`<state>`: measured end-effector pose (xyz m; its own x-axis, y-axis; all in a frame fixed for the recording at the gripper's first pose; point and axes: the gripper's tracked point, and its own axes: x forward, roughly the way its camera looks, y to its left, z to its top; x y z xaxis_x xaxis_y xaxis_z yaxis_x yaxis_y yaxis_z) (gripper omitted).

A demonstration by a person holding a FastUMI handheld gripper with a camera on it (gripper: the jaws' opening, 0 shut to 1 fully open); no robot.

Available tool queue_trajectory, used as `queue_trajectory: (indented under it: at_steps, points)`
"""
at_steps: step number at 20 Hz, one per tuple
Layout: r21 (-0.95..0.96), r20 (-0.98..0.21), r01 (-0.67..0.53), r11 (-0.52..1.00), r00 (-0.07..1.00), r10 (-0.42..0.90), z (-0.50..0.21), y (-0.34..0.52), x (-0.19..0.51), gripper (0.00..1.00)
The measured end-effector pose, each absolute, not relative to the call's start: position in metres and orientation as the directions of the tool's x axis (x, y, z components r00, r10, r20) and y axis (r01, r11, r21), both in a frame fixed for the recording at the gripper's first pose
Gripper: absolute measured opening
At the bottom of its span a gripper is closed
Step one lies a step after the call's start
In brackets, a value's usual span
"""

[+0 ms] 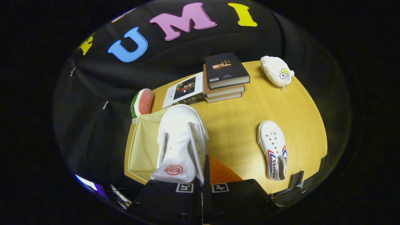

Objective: Open the storage box then place both shoes into the box .Put the left shoe in first, then the right shoe, with the right side of both shoes facing outward in a uniform manner.

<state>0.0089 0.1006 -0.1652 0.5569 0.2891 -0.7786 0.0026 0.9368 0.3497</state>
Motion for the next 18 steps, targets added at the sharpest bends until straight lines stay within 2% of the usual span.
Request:
queue_trajectory:
  at_steps: [6,9,18]
  points:
    - [0.464,-0.732,0.016,0.886,0.570,0.373,-0.132,0.187,0.034,0.07]
    - [0.472,-0.725,0.028,0.881,0.581,0.369,-0.134,0.220,0.048,0.06]
    - [0.426,-0.780,0.117,0.897,0.550,0.298,-0.204,0.277,0.061,0.06]
